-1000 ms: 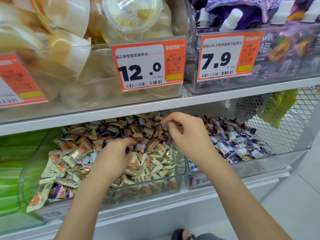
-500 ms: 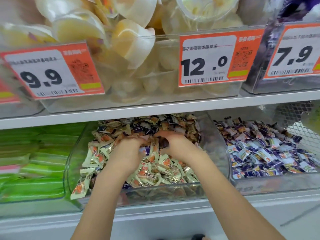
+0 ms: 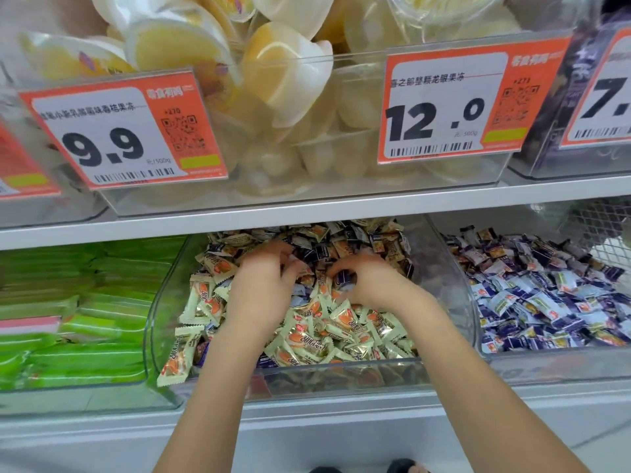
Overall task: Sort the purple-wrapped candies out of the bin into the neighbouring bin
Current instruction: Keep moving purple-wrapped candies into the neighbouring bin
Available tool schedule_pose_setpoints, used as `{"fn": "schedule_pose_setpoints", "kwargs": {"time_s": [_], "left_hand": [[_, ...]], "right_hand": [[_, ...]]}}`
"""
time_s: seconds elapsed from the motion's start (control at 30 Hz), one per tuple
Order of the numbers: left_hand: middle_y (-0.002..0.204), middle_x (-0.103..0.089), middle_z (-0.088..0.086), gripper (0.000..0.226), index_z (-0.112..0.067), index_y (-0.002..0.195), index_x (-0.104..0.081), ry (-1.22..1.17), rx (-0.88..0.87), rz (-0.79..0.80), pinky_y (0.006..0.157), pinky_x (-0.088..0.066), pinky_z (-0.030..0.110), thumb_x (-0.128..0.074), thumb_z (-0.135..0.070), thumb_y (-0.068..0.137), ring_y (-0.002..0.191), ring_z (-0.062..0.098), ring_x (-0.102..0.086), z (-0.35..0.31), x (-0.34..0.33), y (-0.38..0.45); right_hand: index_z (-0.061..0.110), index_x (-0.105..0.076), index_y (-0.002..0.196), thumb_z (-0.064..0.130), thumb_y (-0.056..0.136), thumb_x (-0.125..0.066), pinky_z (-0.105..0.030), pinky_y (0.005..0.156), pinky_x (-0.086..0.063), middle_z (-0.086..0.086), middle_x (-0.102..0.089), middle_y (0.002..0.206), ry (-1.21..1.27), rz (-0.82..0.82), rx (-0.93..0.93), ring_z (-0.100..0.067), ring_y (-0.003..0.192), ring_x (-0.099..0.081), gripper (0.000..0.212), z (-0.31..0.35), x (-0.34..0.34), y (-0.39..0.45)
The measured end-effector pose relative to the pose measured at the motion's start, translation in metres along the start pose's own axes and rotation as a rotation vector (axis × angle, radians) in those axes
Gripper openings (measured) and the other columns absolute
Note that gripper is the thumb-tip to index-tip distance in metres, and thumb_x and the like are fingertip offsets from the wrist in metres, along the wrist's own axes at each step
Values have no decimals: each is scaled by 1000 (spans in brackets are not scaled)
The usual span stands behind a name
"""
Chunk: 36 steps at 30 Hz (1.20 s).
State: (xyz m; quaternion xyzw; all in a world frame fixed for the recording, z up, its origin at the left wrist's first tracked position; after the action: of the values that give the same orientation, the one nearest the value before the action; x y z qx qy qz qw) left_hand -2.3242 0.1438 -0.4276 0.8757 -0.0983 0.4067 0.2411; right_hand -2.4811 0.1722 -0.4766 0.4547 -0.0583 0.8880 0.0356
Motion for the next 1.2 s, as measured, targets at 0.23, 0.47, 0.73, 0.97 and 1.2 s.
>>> {"fn": "schedule_pose_setpoints", "kwargs": {"time_s": [0.23, 0.47, 0.73, 0.97, 1.2], "left_hand": [[95, -62, 0, 21, -14, 106, -60, -135, 25, 11, 74, -50, 32, -63, -25, 89, 84, 18, -59, -22, -9, -2], [82, -59, -9, 23, -19, 101, -63, -185, 81, 88, 58, -48, 21, -72, -26, 81, 74, 7, -60, -26, -19, -1], [84, -72, -7, 15, -19, 89, -70, -630, 63, 77, 73, -55, 25, -77, -19, 77, 74, 6, -67, -91, -29, -9], [105, -70, -5, 25, -13, 110, -68, -785, -59, 186, 86, -50, 13, -68, -10, 85, 93, 0, -65, -162, -68, -20], [103, -60, -20, 32, -24, 116, -65, -466, -63, 122, 78, -40, -3, -58, -7, 89, 82, -10, -55, -132, -67, -8]], "right_hand": [[23, -73, 100, 9, 78, -75, -14, 74, -40, 1, -62, 123, 104, -133, -21, -14, 102, -59, 26, -12, 13, -10], [38, -70, 84, 13, 76, -78, 2, 54, -34, 15, -61, 98, 409, -284, -49, 4, 78, -50, 28, -12, 56, -44], [34, -66, 76, 7, 74, -78, -15, 65, -53, 20, -69, 72, 593, -692, 17, 4, 71, -66, 30, -12, 112, -108], [28, -68, 86, 1, 77, -73, -28, 70, -53, 7, -72, 84, 461, -854, -127, -13, 77, -68, 29, -66, 138, -148], [27, -68, 95, 1, 82, -65, -18, 69, -44, 9, -65, 96, 348, -766, -232, -10, 93, -60, 29, -97, 143, -152]]}}
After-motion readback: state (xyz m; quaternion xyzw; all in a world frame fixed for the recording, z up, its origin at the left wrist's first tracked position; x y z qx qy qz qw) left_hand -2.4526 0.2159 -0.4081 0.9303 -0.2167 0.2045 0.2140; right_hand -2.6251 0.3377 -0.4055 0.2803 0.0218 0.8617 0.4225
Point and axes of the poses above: each hand's wrist, its own y-axis towards the middle knuckle, its own x-axis out of the back of the hand, z = x × y, the point moved 6 cm from there along y, towards the middle knuckle
